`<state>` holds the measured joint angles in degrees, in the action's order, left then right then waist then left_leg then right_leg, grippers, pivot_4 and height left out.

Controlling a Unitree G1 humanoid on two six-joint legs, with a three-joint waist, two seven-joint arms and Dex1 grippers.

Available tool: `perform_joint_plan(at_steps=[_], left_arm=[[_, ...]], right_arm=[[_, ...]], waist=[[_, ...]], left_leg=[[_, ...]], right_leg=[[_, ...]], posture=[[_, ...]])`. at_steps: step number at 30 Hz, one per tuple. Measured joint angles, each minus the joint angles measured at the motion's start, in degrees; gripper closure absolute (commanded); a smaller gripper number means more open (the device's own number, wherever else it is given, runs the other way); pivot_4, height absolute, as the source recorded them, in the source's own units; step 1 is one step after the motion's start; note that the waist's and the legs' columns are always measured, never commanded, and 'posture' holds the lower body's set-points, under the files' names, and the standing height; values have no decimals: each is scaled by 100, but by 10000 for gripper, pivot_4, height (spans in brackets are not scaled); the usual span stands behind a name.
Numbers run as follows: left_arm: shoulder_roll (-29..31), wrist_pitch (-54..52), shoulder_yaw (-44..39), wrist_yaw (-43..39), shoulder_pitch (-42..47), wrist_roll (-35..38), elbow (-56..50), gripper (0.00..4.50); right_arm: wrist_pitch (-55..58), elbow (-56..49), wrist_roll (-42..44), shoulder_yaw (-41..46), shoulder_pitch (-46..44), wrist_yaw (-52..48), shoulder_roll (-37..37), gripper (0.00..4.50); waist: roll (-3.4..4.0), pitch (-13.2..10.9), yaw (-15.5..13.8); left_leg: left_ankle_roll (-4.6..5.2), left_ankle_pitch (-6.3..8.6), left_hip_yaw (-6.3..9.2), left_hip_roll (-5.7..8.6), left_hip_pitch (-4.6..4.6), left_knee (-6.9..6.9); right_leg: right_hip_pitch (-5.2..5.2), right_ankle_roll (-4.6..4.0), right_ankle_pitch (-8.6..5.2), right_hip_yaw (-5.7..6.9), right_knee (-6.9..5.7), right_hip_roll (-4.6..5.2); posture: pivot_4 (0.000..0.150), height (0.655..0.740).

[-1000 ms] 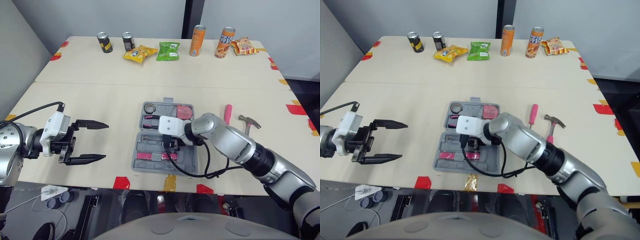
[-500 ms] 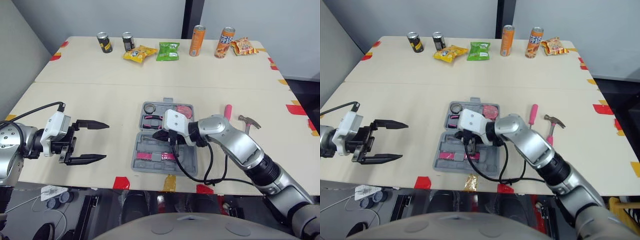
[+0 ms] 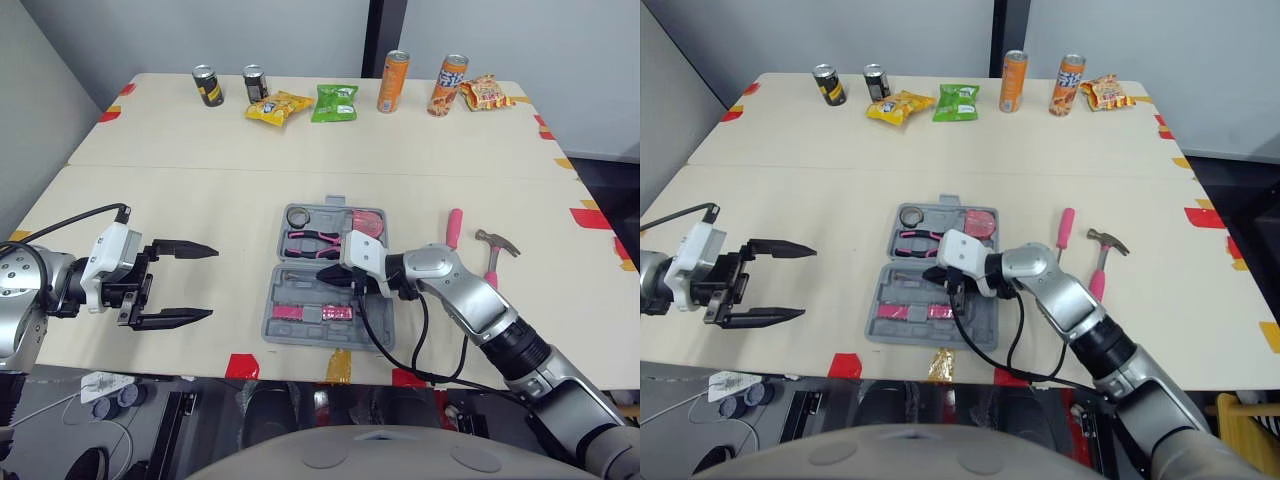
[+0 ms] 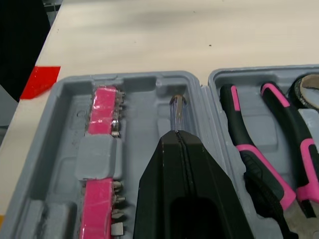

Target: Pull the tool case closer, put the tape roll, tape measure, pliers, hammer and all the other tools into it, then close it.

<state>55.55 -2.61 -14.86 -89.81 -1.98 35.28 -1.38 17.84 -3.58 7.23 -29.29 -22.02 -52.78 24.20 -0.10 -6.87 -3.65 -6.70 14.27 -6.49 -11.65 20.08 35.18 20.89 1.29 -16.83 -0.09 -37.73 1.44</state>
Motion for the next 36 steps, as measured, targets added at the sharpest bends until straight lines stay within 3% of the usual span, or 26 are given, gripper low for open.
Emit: perform_joint_plan(at_steps=[25, 36], left_arm=[[1, -18, -16, 0, -7, 0, 0, 0], [0, -20, -20, 17, -45, -1, -30, 0]], right_arm=[[-498, 662, -785, -118, -79, -29, -274, 44733], [713, 344, -998, -452, -392, -121, -292, 44733]], waist=[[-7, 21, 22], [-3, 120, 38]], left_leg=[[0, 0, 0, -1, -1, 2], [0, 0, 0, -1, -6, 1]], right_leg=[[0, -1, -1, 0, -4, 0], [-4, -2, -1, 2, -1, 1]], posture=[[1500, 7400], [1500, 7400]])
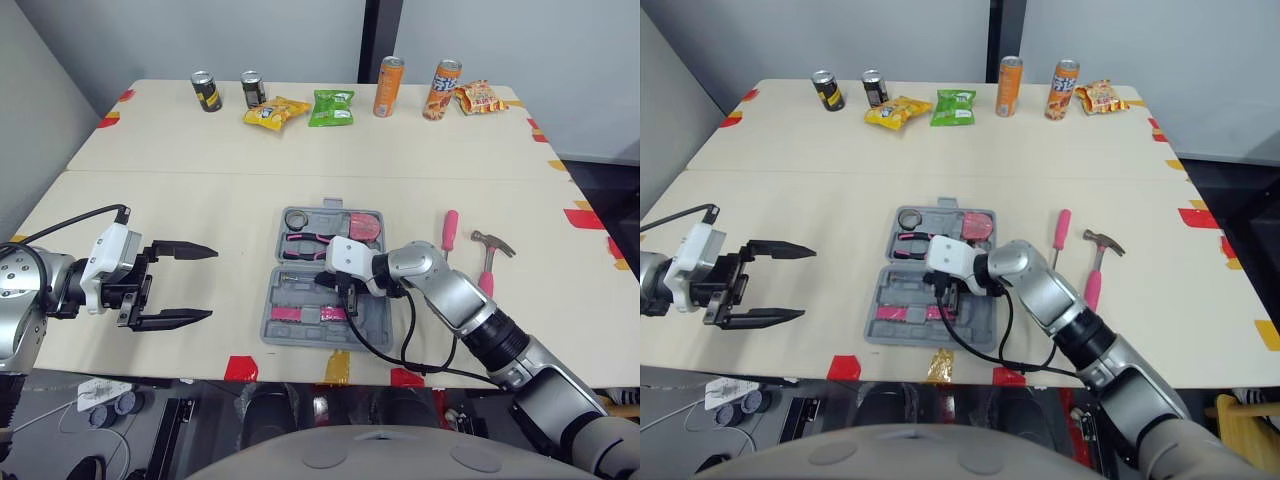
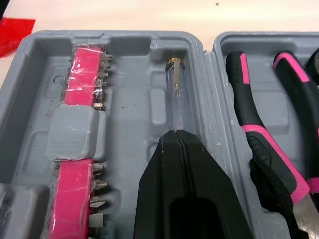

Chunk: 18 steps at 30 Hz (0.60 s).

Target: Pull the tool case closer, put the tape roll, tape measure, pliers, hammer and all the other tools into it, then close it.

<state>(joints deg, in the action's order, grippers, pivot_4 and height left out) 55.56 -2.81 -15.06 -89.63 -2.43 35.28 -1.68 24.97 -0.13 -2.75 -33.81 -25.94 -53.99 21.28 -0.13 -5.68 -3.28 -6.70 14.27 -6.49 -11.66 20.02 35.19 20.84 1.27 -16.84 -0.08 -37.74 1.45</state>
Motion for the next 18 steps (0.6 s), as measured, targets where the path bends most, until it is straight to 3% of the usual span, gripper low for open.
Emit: perform_joint_plan(at_steps=[8, 18], left_arm=[[-164, -46, -50, 445, -95, -74, -42, 0], [-609, -387, -663, 1253, -416, 110, -101, 0]], right_arm=[[-616, -23, 411, 571, 538, 203, -88, 44733], [-1081, -1234, 2176, 2763, 1419, 104, 357, 44733]], waist=[[2, 30, -38], [0, 30, -62]], left_leg=[[-2, 2, 0, 0, 10, 0], [-3, 4, 2, -3, 12, -2]], right_leg=[[5, 0, 0, 1, 8, 1], [4, 0, 0, 1, 22, -1]], posture=[[1500, 7400], [1500, 7400]])
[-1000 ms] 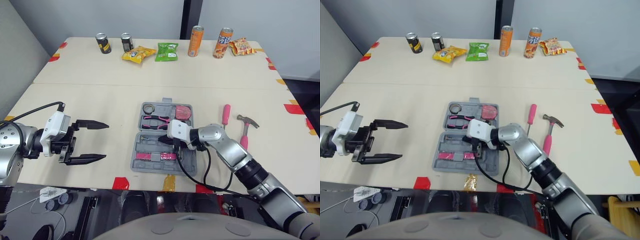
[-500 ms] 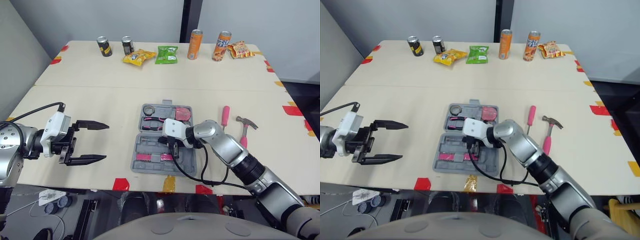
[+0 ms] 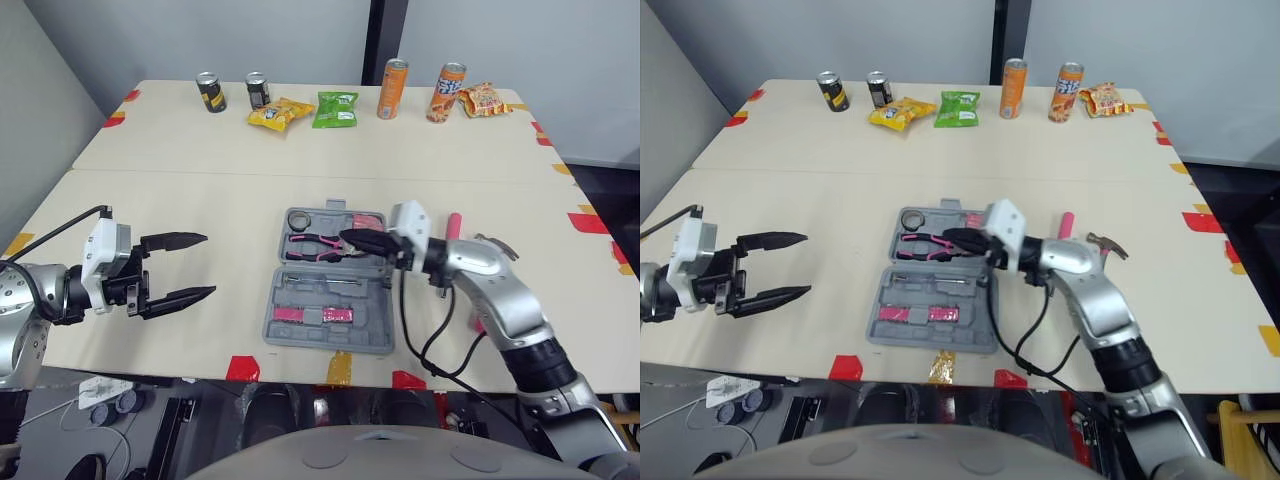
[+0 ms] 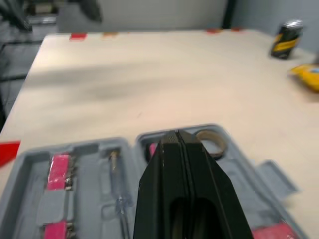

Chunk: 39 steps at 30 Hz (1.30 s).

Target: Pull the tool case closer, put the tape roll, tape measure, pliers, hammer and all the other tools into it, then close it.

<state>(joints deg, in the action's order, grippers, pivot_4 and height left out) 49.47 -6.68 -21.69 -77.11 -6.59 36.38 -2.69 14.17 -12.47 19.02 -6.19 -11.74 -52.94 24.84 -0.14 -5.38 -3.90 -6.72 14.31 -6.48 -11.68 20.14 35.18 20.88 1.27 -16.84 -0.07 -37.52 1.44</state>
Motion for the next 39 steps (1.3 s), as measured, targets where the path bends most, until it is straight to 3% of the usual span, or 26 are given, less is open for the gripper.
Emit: perform_joint_plan(at_steps=[4, 10, 11, 22, 23, 39], left_arm=[[-394, 25, -268, 489, -219, -39, 41, 0], [-909, 172, -431, 1053, -427, -147, 320, 0], [-973, 231, -444, 1123, -442, -207, 383, 0], [-1200, 1067, -648, 1401, -650, -664, 2321, 0], [-1200, 1096, -651, 1390, -672, -686, 2419, 0], [-1180, 1340, -647, 1255, -462, -747, 2787, 0]], right_arm=[[76, 145, 589, 1270, 698, -16, 501, 44733], [-607, 1213, 776, 2597, 1640, -42, 659, 44733], [-751, 1392, 811, 2792, 1771, -63, 663, 39366], [-1995, 3757, 896, 4114, 2867, -219, 700, 2140], [-2041, 3858, 912, 4151, 2921, -234, 691, 483], [-2311, 4147, 1030, 4209, 2798, -298, 691, 483]], waist=[[-1, 0, -1], [0, -1, 36], [-1, -1, 44], [4, 1, 133], [4, 0, 138], [7, 1, 146]], left_leg=[[0, 1, 2, -1, 0, -5], [3, 2, 2, -2, -1, -6], [4, 2, 2, -2, -2, -6], [57, 23, 4, -7, -6, -6], [58, 23, 4, -8, -7, -6], [74, 24, 3, -28, -7, -6]], right_leg=[[-3, 0, 0, 1, 27, -1], [-4, -1, -1, 0, 31, -2], [-4, -1, -1, 0, 31, -2], [-11, -8, -4, 10, 36, 1], [-11, -9, -5, 10, 37, 1], [-11, -12, -5, 17, 35, 3]], posture=[[1500, 7400], [1500, 7400], [1500, 7400], [1500, 7400], [1500, 7400], [1500, 7400]])
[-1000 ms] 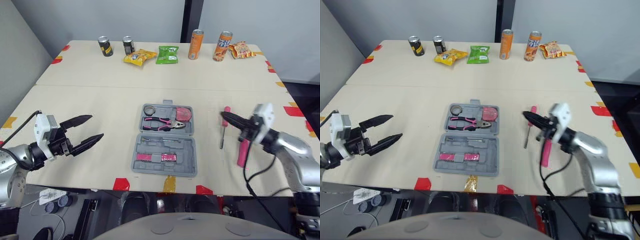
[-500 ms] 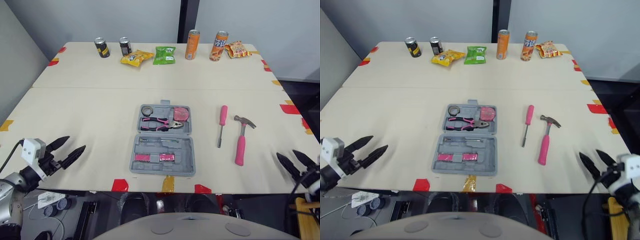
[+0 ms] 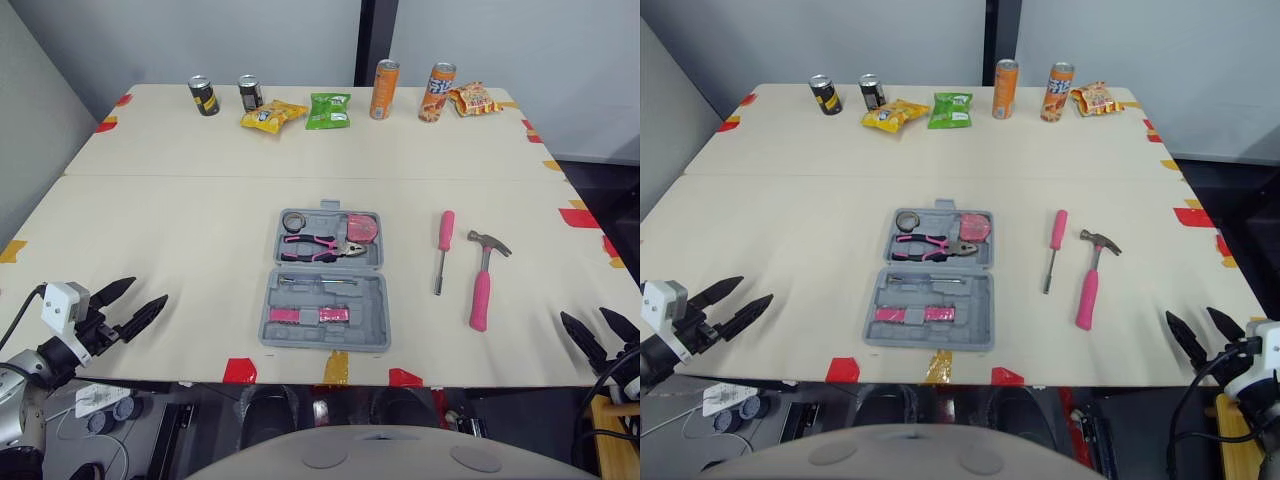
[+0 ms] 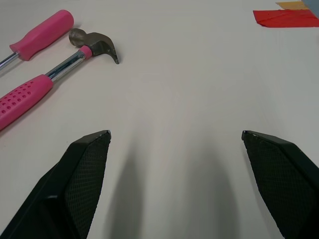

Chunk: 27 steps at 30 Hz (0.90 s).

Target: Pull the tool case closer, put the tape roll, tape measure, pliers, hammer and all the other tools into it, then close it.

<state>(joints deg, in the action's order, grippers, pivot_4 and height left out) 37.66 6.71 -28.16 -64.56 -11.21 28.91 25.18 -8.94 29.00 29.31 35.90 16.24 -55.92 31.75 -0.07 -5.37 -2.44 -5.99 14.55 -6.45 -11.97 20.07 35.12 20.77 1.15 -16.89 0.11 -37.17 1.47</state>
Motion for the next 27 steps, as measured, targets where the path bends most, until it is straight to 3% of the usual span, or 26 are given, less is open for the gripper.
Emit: perform_joint_plan(at_steps=[8, 14, 20, 27], left_arm=[[17, 66, 13, -123, 64, -2, -62, 0], [78, -46, 166, -307, 138, 20, -707, 0], [125, -327, 454, -495, 197, 83, -1553, 0], [287, -571, 766, -892, 289, 242, -2213, 0]], right_arm=[[168, -322, 6, -104, -95, 58, -1, 483], [317, -722, -45, -303, -348, 118, 148, 483], [318, -677, -351, -676, -705, -303, 851, 483], [-470, 291, -1163, -1437, -1672, -1141, 1885, 483]], waist=[[0, 0, 3], [2, -2, -9], [6, -5, -4], [7, -7, -2]], left_leg=[[1, 0, 0, 0, 0, 0], [0, 0, 0, 1, 1, 0], [-1, 0, -1, 16, 2, 0], [-1, -1, -2, 16, 3, 3]], right_leg=[[0, 0, 0, 1, 0, 0], [0, 0, 0, 1, 0, 1], [0, 0, 0, 0, 0, -3], [0, 0, 0, -1, -2, -6]], posture=[[1500, 7400], [1500, 7400], [1500, 7400], [1500, 7400]])
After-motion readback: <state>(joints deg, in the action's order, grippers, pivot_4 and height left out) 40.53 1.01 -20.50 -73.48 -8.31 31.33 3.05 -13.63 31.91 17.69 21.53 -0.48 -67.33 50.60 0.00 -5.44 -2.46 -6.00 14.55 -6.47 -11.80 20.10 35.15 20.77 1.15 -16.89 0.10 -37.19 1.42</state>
